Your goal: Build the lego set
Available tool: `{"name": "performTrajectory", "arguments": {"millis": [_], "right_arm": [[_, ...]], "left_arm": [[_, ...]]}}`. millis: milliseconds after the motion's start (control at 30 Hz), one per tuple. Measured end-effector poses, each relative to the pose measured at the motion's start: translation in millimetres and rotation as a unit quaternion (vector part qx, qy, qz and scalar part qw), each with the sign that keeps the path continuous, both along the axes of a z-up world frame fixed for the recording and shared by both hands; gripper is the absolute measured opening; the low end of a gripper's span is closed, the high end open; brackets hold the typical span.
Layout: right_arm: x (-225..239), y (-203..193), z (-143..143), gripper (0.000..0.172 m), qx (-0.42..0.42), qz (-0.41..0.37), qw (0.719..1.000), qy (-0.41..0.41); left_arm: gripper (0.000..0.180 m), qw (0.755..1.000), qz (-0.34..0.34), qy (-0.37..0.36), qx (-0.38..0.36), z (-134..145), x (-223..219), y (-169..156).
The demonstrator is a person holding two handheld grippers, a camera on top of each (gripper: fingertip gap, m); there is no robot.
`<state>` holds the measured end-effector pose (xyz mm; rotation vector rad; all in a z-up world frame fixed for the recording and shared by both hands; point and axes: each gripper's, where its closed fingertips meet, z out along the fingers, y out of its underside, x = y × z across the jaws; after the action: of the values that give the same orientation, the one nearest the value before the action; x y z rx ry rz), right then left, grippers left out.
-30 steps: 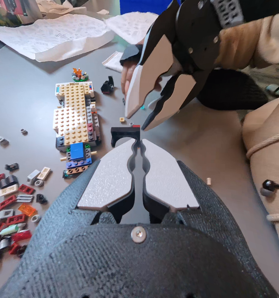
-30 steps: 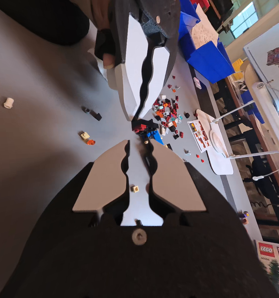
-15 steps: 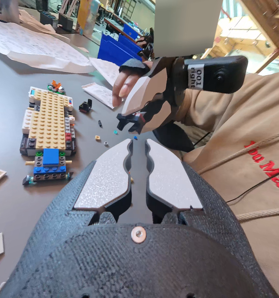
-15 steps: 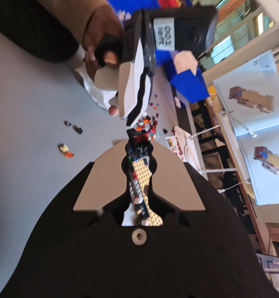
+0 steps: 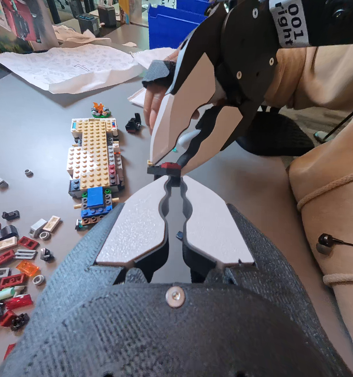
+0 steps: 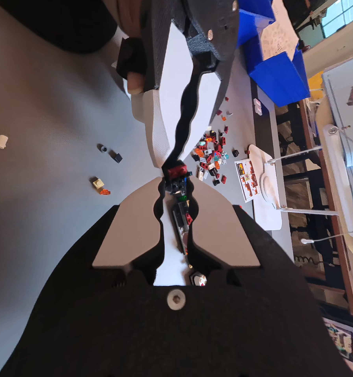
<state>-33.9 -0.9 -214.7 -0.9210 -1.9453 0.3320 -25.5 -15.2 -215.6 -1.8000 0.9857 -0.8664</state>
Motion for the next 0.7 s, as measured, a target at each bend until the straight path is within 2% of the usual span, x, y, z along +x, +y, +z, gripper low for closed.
{"name": "performTrajectory", "arguments": {"millis": [133,233,300,633,700], "right_arm": [[5,2,9,0.019,-0.004,-0.011,0.999,0.053],[4,-4,13,0.018,-0.002,-0.014,0.996,0.087],[3,-3,18,0.010,0.011,-0.019,0.994,0.107],[2,0,15,0.008,0.011,-0.025,0.995,0.099],[4,5,12,0.008,0.024,-0.030,0.995,0.090]], "left_arm": [[0.008,0.996,-0.014,-0.078,-0.038,15,-3,-2],[0.007,0.992,-0.025,-0.110,-0.052,22,-1,-4],[0.007,0.992,-0.026,-0.107,-0.055,20,0,-4],[0.008,0.992,-0.020,-0.104,-0.068,15,-2,-2],[0.014,0.995,-0.004,-0.083,-0.057,11,-5,3]]}}
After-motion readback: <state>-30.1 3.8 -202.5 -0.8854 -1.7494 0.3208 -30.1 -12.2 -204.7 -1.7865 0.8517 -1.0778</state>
